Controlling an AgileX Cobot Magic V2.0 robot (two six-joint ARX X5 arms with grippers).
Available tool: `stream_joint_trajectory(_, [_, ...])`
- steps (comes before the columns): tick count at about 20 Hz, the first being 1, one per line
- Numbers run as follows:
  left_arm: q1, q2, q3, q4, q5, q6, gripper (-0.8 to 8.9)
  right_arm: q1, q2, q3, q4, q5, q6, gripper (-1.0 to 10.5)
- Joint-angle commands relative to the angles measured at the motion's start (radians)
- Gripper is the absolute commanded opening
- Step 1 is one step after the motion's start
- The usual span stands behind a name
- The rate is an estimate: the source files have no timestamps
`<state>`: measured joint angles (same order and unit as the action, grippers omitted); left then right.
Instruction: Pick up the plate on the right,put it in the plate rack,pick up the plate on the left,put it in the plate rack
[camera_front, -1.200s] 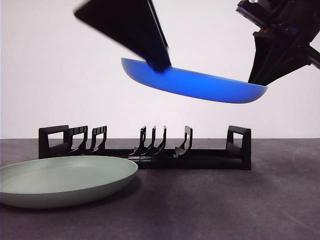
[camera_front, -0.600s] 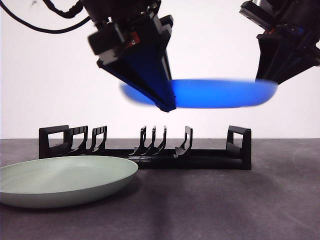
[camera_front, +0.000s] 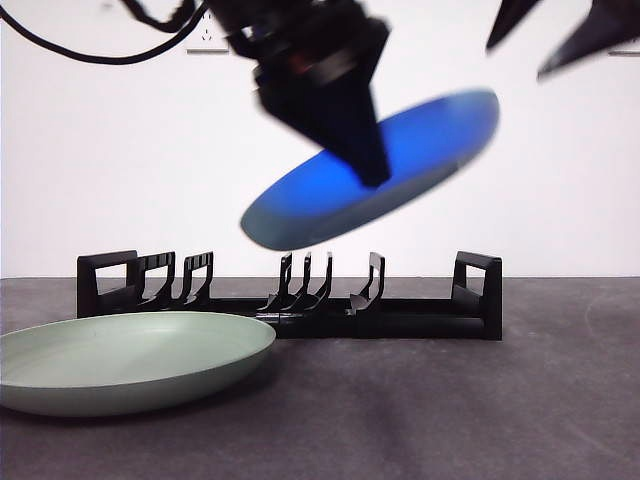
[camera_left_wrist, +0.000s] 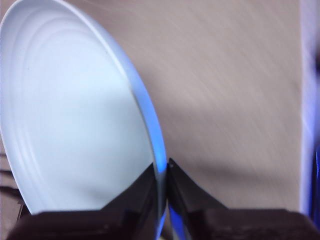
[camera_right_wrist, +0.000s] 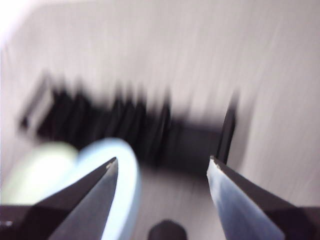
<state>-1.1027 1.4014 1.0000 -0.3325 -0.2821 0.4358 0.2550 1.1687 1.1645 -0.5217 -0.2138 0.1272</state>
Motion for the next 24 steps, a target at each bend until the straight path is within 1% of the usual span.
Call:
stream_joint_trajectory(1, [0.057,-0.009,0.002,0.099,0.0,-0.212,-0.09,0.001,-0.048,0.004,0.075,0.06,0.011,3.0])
stream_joint_trajectory(2, [0.096,-0.023,0.002,0.135,0.014,-0.28,-0.09,0.001,-0.071,0.004,0.095,0.074,0.011,2.8])
stream_joint_trajectory(4, [0.182,-0.059,0.002,0.175,0.086,-0.371,-0.09,0.001,-0.095,0.004,0.102,0.093,0.01,2.8])
stream_joint_trajectory(7, [0.356,-0.115,0.002,0.215,0.285,-0.494,-0.09,0.001,-0.1,0.004,0.093,0.091,0.01,2.8])
stream_joint_trajectory(10, [0.477,-0.128,0.002,0.261,0.432,-0.558,-0.09,0.001,-0.097,0.004,0.083,0.09,0.01,2.8])
stream_joint_trajectory(13, [0.585,-0.127,0.002,0.299,0.547,-0.63,-0.09,0.001,-0.097,0.004,0.074,0.09,0.011,2.8])
stream_joint_trajectory(15, [0.638,-0.127,0.002,0.319,0.574,-0.649,-0.09,0.001,-0.097,0.004,0.066,0.09,0.011,2.8])
stream_joint_trajectory(18, [0.693,-0.127,0.002,0.342,0.597,-0.65,-0.09,0.001,-0.096,0.004,0.053,0.09,0.01,2.8])
stream_joint_trajectory(20, [0.737,-0.126,0.002,0.347,0.645,-0.65,-0.09,0.001,-0.096,0.004,0.047,0.09,0.01,2.8])
stream_joint_trajectory(24, [0.815,-0.109,0.002,0.337,0.783,-0.65,-0.09,0.001,-0.095,0.004,0.044,0.09,0.01,2.8])
